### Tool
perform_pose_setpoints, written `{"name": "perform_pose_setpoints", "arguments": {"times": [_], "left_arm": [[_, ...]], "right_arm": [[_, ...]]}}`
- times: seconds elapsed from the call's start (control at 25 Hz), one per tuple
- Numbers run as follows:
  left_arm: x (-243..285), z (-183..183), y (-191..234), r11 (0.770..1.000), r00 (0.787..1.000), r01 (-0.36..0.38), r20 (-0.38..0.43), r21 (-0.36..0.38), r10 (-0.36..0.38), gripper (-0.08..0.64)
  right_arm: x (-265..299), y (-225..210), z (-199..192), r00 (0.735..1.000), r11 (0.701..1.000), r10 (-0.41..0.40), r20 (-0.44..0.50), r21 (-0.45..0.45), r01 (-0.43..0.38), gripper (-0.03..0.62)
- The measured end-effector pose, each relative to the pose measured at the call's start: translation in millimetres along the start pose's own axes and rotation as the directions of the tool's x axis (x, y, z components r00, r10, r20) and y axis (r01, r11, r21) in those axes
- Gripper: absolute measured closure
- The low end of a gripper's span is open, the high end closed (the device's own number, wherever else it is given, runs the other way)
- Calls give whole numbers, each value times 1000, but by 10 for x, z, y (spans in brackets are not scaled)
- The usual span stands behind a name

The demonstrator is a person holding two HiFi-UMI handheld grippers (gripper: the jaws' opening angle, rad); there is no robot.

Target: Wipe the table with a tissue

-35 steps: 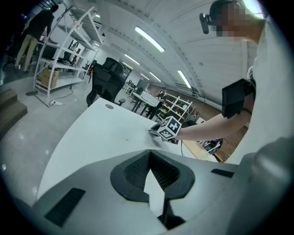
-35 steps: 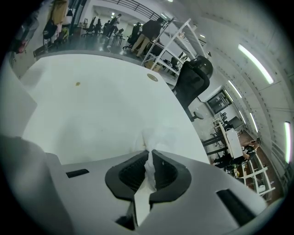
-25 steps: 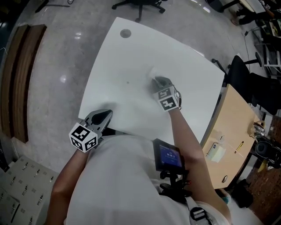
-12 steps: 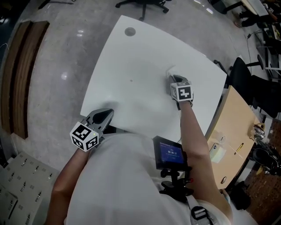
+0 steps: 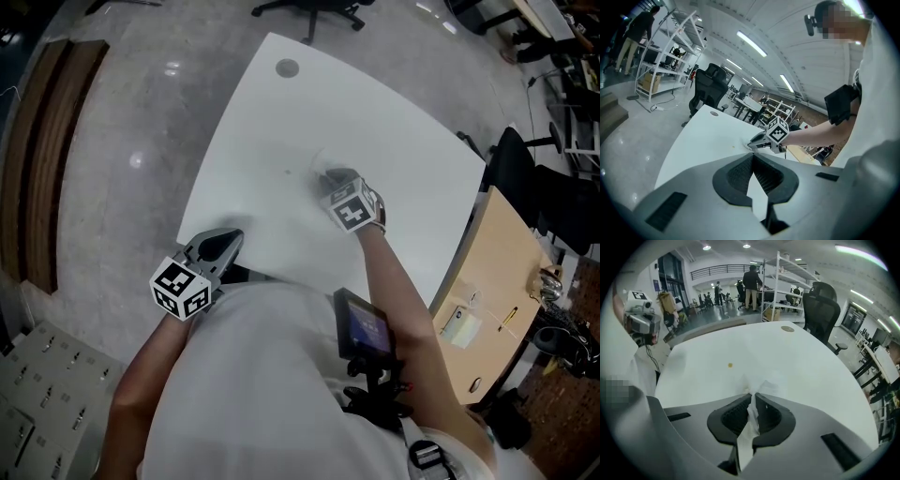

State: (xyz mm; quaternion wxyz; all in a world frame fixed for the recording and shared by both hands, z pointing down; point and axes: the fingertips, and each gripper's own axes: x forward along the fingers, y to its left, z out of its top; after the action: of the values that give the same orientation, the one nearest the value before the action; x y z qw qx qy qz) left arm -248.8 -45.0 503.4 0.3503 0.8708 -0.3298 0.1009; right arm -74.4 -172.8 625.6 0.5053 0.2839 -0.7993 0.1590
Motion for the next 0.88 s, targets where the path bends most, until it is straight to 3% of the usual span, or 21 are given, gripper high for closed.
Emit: {"name": "perform_pose_setpoints", "arguments": {"times": [0.12, 0.2, 0.28, 0.4, 0.52, 0.64, 0.72, 0.8, 0.88], "left_arm": [[-20, -13, 14, 1000, 1000, 5, 3, -1, -5, 554], [-27, -21, 12, 1000, 1000, 7, 9, -3, -7, 554], [-44, -21, 23, 1000, 1000, 10, 14, -3, -10, 554], [-92, -7, 71, 1000, 1000, 9, 20, -6, -9, 554], [-139, 1, 110, 1000, 1000, 7, 27, -9, -7, 554], [-182, -3, 148, 1000, 999, 5, 34, -12, -4, 554], [-212, -10, 166, 1000, 999, 5, 34, -14, -4, 554], [-239, -14, 180, 1000, 999, 5, 32, -15, -5, 554], [-265, -12, 198, 1000, 999, 4, 33, -15, -3, 554]], "right_arm": [[-24, 159, -47, 996, 996, 84, 2, 22, -84, 566], [-69, 157, -168, 997, 996, 81, -6, 32, -81, 566], [-127, -21, -330, 999, 998, -7, -32, 66, 9, 566], [-235, -371, -418, 989, 976, -145, -39, 160, 149, 566], [-370, -602, -297, 979, 946, -203, 21, 260, 191, 566], [-370, -640, -203, 977, 941, -209, 32, 280, 192, 566], [-272, -476, -94, 986, 961, -165, 38, 233, 152, 566], [-129, -186, 55, 994, 989, -107, 25, 108, 103, 566], [12, 60, 155, 996, 996, -89, -27, -31, 88, 566]]}}
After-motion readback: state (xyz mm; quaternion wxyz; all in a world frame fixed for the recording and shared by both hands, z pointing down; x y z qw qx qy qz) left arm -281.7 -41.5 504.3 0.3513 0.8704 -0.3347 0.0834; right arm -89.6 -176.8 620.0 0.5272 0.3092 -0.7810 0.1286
